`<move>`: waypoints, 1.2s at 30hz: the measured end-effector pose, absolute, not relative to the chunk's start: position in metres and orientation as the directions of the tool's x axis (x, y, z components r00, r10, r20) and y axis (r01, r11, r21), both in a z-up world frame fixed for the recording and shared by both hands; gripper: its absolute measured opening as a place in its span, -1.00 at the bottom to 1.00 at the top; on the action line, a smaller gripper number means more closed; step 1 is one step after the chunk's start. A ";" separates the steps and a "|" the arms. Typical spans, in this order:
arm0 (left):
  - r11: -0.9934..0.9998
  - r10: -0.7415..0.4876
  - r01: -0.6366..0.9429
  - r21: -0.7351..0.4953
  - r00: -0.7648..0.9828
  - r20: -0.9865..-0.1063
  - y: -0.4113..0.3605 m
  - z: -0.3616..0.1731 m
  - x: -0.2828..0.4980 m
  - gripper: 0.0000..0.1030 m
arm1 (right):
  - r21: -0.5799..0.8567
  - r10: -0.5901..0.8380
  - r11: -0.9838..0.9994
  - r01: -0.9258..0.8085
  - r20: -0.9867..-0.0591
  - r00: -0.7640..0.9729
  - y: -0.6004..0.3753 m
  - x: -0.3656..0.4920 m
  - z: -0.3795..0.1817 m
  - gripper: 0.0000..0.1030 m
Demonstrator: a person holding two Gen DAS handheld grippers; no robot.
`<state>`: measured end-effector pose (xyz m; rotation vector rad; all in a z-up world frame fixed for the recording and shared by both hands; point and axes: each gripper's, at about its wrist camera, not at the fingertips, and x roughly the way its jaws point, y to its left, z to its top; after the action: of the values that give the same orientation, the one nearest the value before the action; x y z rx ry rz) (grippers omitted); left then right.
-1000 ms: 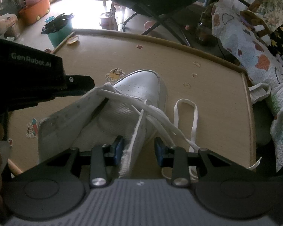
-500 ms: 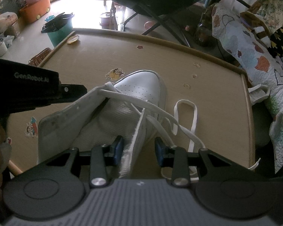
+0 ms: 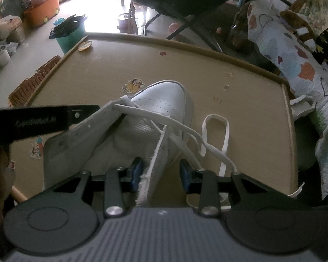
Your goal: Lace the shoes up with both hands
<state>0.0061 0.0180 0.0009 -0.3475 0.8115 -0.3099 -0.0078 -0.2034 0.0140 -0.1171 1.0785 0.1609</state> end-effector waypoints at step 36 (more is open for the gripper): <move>0.972 -0.230 0.112 -0.204 0.598 -0.768 0.021 -0.003 0.010 -0.81 | -0.022 0.066 0.982 -0.186 -0.888 0.454 -0.203 -0.009 0.013 -0.15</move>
<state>0.0096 0.0213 -0.0026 -0.1399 0.9090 -0.1996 -0.0095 -0.2032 0.0132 -0.1221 1.0889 0.1558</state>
